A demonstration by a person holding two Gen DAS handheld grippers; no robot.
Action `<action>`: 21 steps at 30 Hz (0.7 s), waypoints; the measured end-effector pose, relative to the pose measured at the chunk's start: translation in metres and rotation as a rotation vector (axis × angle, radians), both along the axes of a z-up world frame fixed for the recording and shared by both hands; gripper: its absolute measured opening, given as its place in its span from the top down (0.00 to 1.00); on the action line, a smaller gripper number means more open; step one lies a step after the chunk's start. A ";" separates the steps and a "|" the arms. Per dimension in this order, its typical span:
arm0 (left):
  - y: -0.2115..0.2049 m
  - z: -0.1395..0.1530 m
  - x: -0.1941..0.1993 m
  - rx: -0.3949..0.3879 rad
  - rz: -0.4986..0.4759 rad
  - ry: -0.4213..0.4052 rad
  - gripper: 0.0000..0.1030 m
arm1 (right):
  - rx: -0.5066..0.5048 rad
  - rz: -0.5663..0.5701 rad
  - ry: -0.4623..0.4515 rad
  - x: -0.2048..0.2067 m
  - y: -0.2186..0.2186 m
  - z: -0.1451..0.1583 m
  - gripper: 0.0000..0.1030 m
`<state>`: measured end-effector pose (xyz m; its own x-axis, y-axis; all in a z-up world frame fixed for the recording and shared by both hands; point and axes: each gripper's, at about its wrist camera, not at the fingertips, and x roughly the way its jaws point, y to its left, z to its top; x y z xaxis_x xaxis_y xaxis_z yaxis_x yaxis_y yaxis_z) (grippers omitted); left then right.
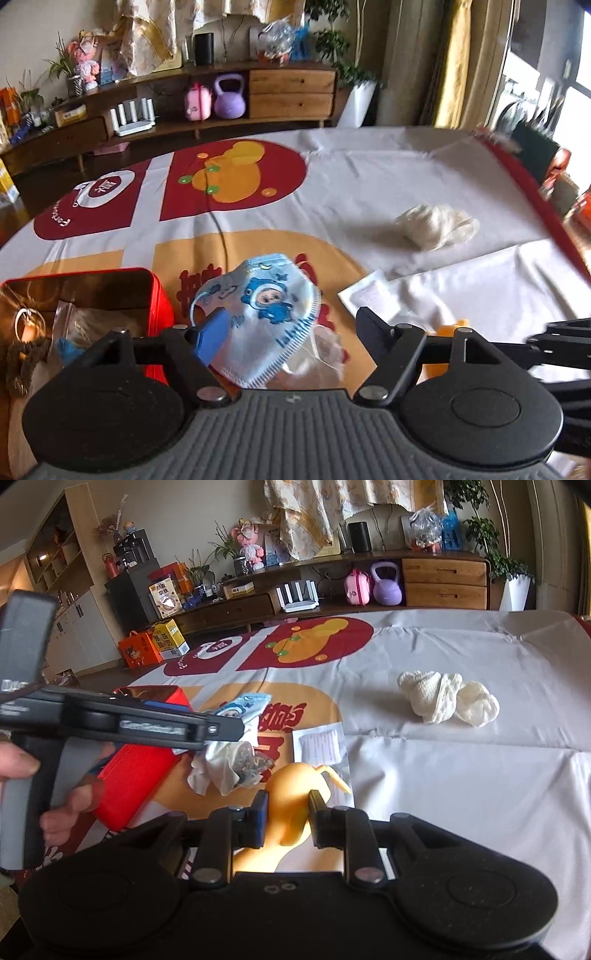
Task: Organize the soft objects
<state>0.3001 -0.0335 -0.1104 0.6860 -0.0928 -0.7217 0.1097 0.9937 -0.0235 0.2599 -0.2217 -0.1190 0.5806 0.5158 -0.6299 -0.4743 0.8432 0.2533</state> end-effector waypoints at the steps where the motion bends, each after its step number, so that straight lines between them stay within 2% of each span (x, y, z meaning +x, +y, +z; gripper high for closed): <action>1: -0.003 -0.004 0.005 0.019 -0.003 0.004 0.27 | 0.001 -0.001 0.003 0.001 -0.001 -0.002 0.80; 6: -0.008 -0.018 0.023 0.079 0.032 0.020 0.27 | 0.002 -0.003 0.016 0.007 -0.002 -0.007 0.80; 11: 0.002 -0.022 0.033 0.045 0.077 0.023 0.27 | 0.003 -0.006 0.023 0.011 -0.003 -0.011 0.79; 16: 0.012 -0.019 0.033 -0.030 0.112 0.025 0.28 | 0.003 -0.005 0.029 0.012 -0.002 -0.013 0.80; 19: 0.016 -0.016 0.032 -0.048 0.124 0.017 0.41 | 0.000 -0.004 0.029 0.012 0.000 -0.013 0.79; 21: 0.017 -0.015 0.031 -0.052 0.120 0.017 0.60 | -0.004 -0.002 0.027 0.013 0.001 -0.013 0.79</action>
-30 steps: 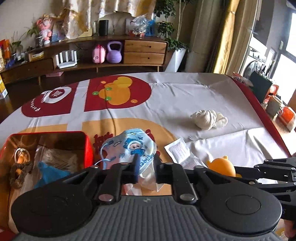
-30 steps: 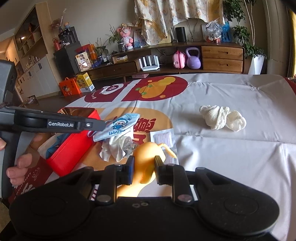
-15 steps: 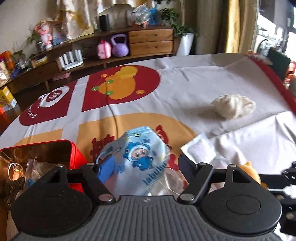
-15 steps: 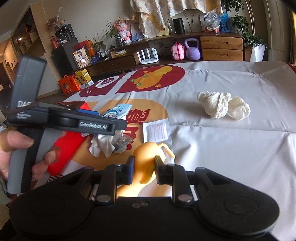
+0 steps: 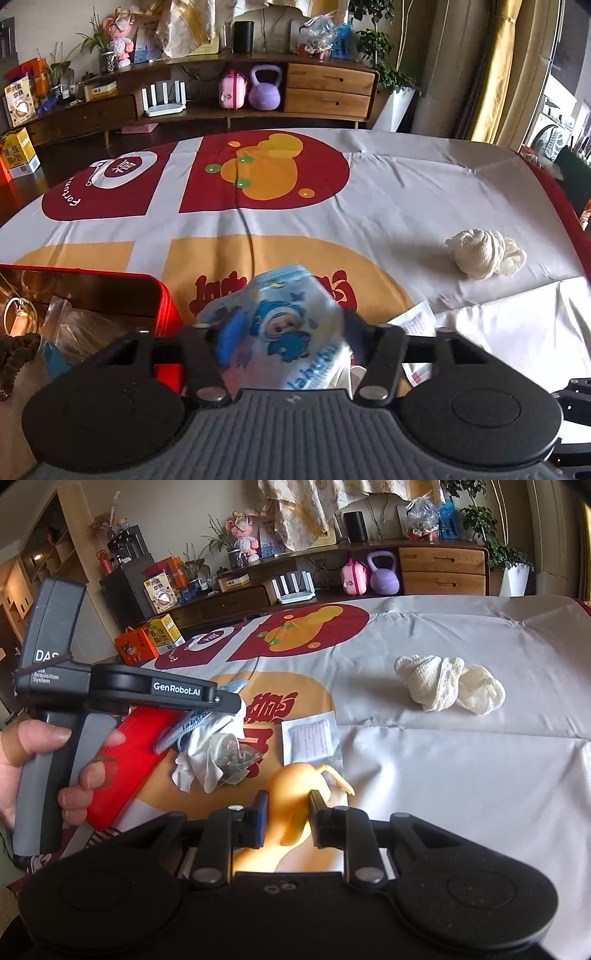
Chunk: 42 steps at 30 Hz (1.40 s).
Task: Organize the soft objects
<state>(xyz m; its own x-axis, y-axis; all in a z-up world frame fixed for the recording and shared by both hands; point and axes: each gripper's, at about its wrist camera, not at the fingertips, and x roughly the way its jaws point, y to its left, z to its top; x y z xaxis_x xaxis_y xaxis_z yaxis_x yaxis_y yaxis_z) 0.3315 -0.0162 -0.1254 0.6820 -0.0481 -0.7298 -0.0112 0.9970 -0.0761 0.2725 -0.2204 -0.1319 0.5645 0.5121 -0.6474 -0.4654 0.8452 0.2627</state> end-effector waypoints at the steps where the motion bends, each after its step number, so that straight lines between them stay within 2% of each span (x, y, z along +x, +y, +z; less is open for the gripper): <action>1: 0.000 0.000 0.000 0.003 -0.004 0.007 0.63 | -0.002 0.001 -0.001 0.000 0.001 0.000 0.79; 2: -0.001 -0.001 0.000 0.007 -0.009 0.010 0.69 | -0.003 0.002 -0.002 0.000 0.001 0.000 0.80; 4: -0.001 -0.001 -0.001 0.011 -0.015 0.004 0.74 | -0.008 0.001 -0.006 -0.001 0.001 0.001 0.79; 6: -0.001 0.001 -0.003 0.008 -0.020 -0.007 0.86 | -0.009 -0.001 -0.006 -0.002 0.002 0.001 0.79; 11: 0.003 0.009 -0.009 -0.006 -0.017 -0.039 0.96 | -0.013 -0.005 -0.006 -0.002 0.002 0.002 0.79; 23: 0.028 0.041 -0.036 -0.051 0.041 -0.108 0.98 | -0.002 0.006 -0.047 -0.014 0.008 0.023 0.79; 32: 0.043 0.069 -0.060 -0.087 0.035 -0.158 0.98 | 0.005 0.034 -0.093 -0.027 0.020 0.050 0.80; 35: 0.045 0.069 -0.063 -0.115 0.004 -0.138 0.98 | -0.004 0.039 -0.105 -0.030 0.026 0.055 0.80; 37: 0.042 0.066 -0.066 -0.094 -0.001 -0.129 0.98 | -0.004 0.036 -0.108 -0.032 0.026 0.056 0.80; 39: 0.039 0.061 -0.067 -0.116 -0.024 -0.114 0.97 | -0.004 0.033 -0.106 -0.033 0.025 0.055 0.80; 42: 0.025 0.055 -0.066 -0.065 -0.041 -0.106 0.95 | -0.003 0.027 -0.094 -0.033 0.022 0.051 0.80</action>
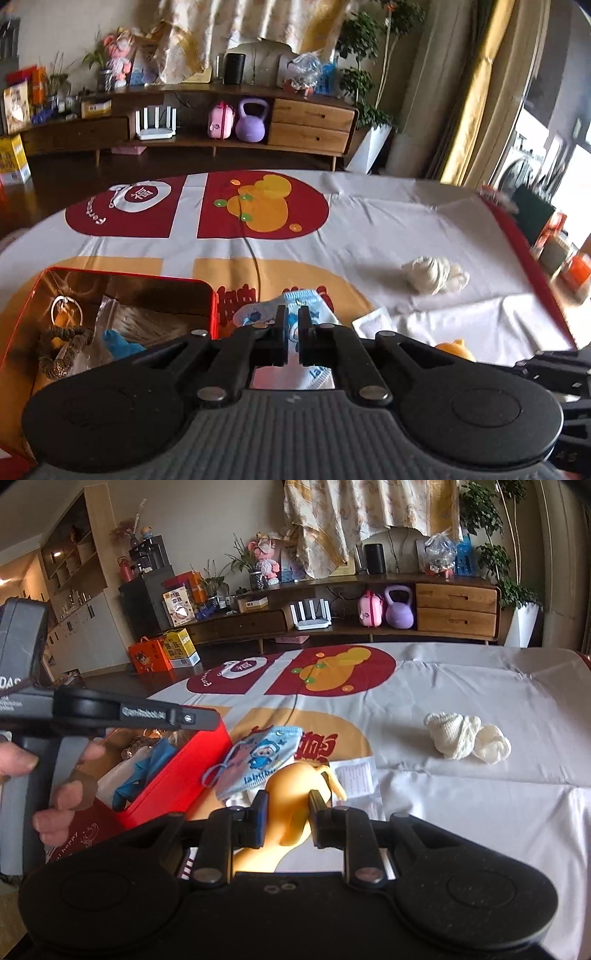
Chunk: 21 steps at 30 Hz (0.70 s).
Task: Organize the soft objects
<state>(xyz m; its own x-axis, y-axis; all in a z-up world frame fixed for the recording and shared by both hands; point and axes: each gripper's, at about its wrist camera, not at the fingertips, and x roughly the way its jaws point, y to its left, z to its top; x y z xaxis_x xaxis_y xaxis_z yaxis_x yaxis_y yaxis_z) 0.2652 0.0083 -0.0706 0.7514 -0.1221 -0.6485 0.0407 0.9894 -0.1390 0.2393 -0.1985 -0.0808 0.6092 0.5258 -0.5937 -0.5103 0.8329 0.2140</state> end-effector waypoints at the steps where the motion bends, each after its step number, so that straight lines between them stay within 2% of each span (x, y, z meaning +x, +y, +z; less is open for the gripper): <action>1: -0.005 -0.002 0.001 0.019 -0.006 0.001 0.94 | -0.001 0.000 0.002 0.000 -0.001 -0.001 0.80; 3: -0.014 -0.007 0.005 0.039 -0.020 -0.001 0.92 | -0.001 0.000 0.004 0.002 -0.003 -0.002 0.80; 4: -0.018 -0.010 0.009 0.049 -0.022 0.005 0.87 | 0.001 0.001 0.005 0.003 -0.004 -0.003 0.80; 7: -0.027 -0.022 0.022 0.072 -0.024 0.029 0.51 | 0.007 0.000 0.010 0.007 -0.009 -0.007 0.80; 8: -0.030 -0.026 0.027 0.077 -0.024 0.036 0.33 | 0.009 -0.002 0.012 0.008 -0.011 -0.008 0.80; 9: -0.031 -0.029 0.029 0.083 -0.022 0.038 0.31 | 0.011 -0.003 0.015 0.010 -0.013 -0.010 0.80; 18: -0.049 -0.057 0.056 0.157 -0.005 0.108 0.31 | 0.026 -0.008 0.048 0.022 -0.023 -0.026 0.80; 21: -0.048 -0.061 0.060 0.143 0.015 0.115 0.31 | 0.025 -0.005 0.054 0.024 -0.022 -0.029 0.80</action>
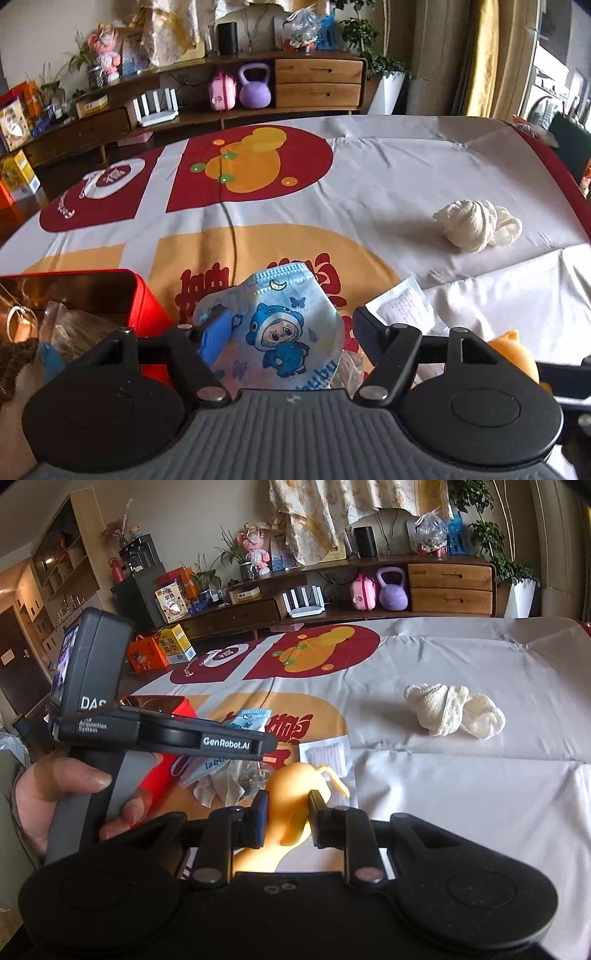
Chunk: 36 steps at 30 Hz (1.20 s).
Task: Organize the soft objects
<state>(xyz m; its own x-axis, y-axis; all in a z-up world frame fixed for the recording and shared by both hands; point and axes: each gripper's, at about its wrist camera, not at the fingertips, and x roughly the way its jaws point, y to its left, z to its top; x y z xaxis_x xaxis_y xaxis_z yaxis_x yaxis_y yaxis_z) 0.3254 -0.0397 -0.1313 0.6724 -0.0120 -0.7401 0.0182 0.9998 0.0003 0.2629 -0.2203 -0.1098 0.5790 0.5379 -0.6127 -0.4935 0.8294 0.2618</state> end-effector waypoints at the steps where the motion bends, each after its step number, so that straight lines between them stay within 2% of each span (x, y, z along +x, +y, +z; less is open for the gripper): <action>1: 0.001 0.000 0.001 -0.002 0.012 0.000 0.31 | -0.002 0.002 0.001 0.000 0.001 -0.001 0.80; 2: 0.002 -0.001 0.001 -0.003 0.023 0.000 0.31 | -0.003 0.003 0.002 0.000 0.001 -0.001 0.80; 3: 0.004 -0.001 0.002 -0.008 0.030 0.000 0.36 | -0.003 0.005 0.004 0.000 0.002 -0.002 0.80; 4: 0.007 -0.001 0.002 -0.023 0.035 0.003 0.42 | -0.003 0.007 0.006 0.000 0.002 -0.003 0.80; 5: 0.010 -0.001 0.002 -0.041 0.037 0.008 0.53 | -0.003 0.007 0.007 0.000 0.003 -0.004 0.80; 8: 0.018 0.000 0.002 -0.078 0.055 0.009 0.70 | -0.006 0.007 0.008 -0.001 0.004 -0.004 0.79; 11: 0.025 0.003 -0.001 -0.106 0.074 -0.004 0.82 | -0.011 0.006 0.007 -0.001 0.006 -0.004 0.79; 18: 0.036 0.023 -0.019 -0.133 0.082 -0.055 0.86 | -0.024 0.005 -0.004 -0.006 0.009 0.000 0.80; 25: 0.058 0.045 -0.039 -0.244 0.099 -0.056 0.86 | -0.024 0.011 -0.028 -0.012 0.015 0.013 0.80; 30: 0.062 0.058 -0.055 -0.292 0.064 -0.062 0.86 | -0.017 0.016 -0.048 -0.020 0.018 0.024 0.80; 36: 0.059 0.057 -0.084 -0.310 0.012 -0.037 0.86 | -0.020 0.030 -0.060 -0.029 0.024 0.031 0.80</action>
